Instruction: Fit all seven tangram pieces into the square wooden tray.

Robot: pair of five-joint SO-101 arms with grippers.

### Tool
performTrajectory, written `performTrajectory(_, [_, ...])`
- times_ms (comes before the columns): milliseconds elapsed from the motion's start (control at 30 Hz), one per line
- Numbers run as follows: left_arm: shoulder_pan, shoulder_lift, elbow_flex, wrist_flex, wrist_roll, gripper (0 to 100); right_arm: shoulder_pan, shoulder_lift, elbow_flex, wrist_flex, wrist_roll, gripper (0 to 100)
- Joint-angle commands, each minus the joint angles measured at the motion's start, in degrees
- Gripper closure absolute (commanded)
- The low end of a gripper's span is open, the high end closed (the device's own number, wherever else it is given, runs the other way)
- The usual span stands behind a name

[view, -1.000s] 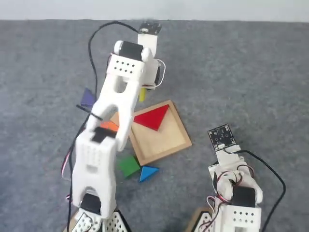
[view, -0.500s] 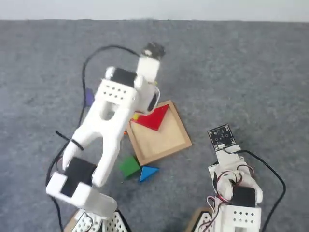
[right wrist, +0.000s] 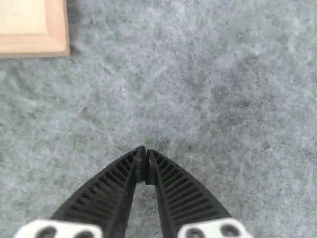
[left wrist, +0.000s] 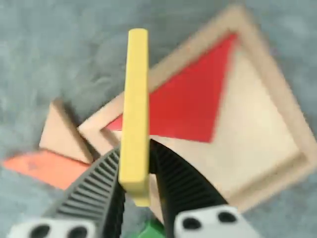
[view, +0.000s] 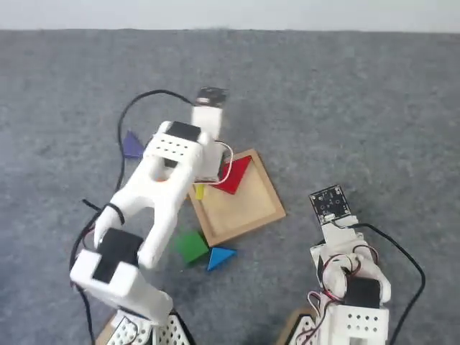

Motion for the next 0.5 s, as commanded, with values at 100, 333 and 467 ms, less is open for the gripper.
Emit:
performTrajectory(100, [0.09, 6.95, -7.43, 3.96, 13.54, 99, -0.22, -0.92, 0.97, 0.13, 0.44, 99.1])
performTrajectory(333, [-0.97, 12.84, -16.84, 16.09, 19.08, 99, -0.22, -0.92, 0.97, 0.13, 0.44, 99.1])
performTrajectory(467, [0.53, 10.55, -14.81, 15.91, 19.08, 99, -0.22, -0.92, 0.97, 0.13, 0.44, 99.1])
